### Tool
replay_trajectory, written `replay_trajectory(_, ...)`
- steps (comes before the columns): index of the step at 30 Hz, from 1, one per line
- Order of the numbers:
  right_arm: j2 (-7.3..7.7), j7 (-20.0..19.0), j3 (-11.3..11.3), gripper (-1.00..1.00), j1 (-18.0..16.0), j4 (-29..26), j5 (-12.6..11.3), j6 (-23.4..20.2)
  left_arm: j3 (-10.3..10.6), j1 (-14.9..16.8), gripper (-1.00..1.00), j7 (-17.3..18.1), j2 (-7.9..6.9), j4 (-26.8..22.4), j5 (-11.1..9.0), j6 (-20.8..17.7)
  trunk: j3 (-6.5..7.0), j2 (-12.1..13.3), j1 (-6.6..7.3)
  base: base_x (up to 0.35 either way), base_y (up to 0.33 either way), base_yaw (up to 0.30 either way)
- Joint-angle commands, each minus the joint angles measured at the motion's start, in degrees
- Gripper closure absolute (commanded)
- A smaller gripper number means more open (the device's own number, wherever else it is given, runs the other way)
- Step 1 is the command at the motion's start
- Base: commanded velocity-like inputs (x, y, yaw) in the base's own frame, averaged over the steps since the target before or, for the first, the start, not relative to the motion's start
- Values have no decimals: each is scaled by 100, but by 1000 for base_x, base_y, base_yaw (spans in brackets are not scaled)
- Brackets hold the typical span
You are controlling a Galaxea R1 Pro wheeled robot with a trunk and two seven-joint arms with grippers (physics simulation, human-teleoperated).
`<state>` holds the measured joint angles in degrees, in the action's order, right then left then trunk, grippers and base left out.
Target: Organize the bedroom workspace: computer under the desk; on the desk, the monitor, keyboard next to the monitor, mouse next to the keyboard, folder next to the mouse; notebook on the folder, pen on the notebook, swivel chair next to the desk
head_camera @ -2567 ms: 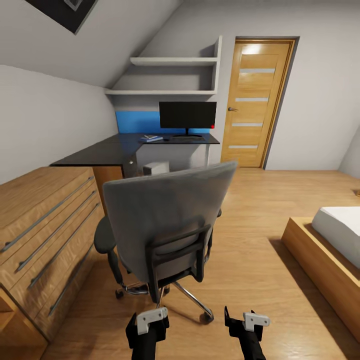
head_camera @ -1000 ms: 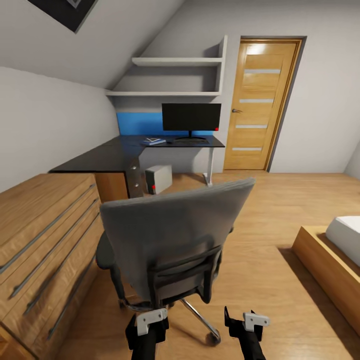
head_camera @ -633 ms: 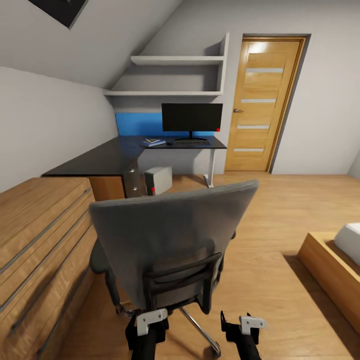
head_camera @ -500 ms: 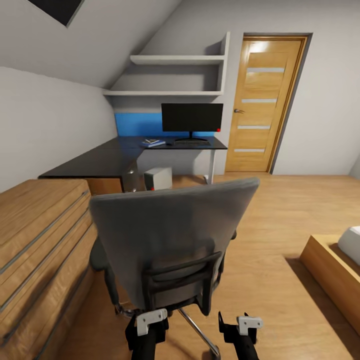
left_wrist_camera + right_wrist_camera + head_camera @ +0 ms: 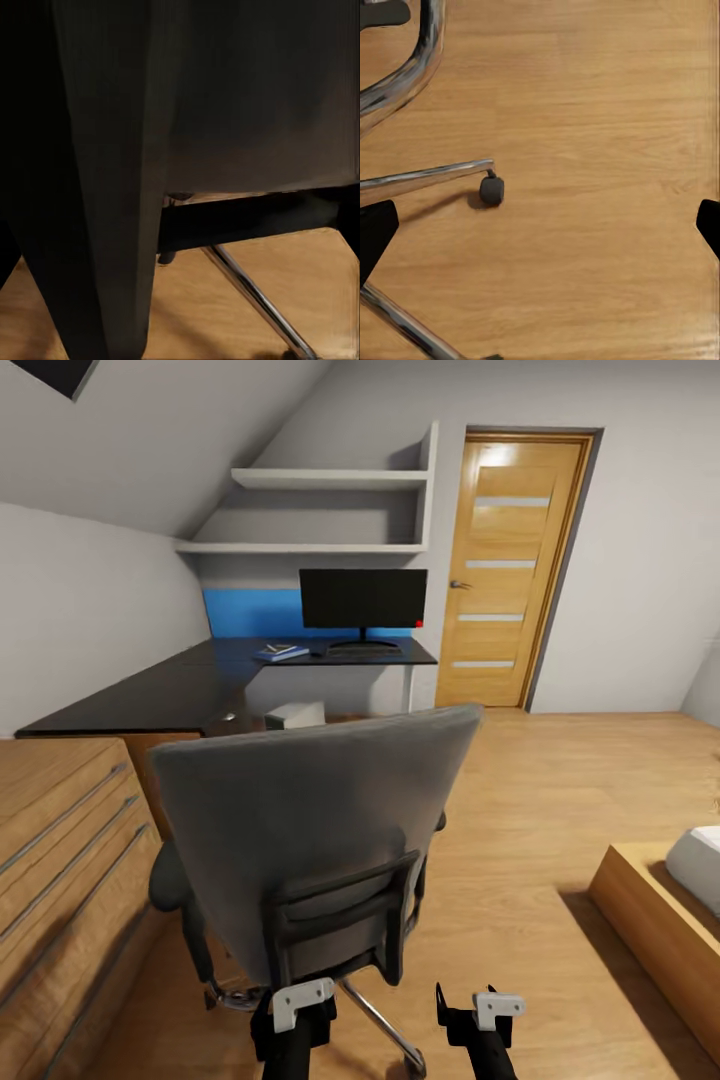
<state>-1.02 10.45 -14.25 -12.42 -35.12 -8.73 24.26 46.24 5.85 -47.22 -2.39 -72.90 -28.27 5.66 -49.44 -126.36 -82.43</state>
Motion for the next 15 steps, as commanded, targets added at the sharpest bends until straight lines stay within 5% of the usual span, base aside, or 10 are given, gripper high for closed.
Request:
replay_trajectory(1,5,36,-44,-100,-6,5,-59,26,26,10,-100,-16,-7,-6,-30,50,2,-2,-1,212,-88,-181)
replay_trajectory(10,5,36,-43,-100,-7,5,-63,26,26,10,-100,-9,-7,-12,-30,50,21,-2,-1,108,-15,-61)
replay_trajectory(15,5,36,-43,-100,-6,5,-60,26,26,10,-100,-7,-7,-14,-30,50,21,-2,-1,-61,207,-2)
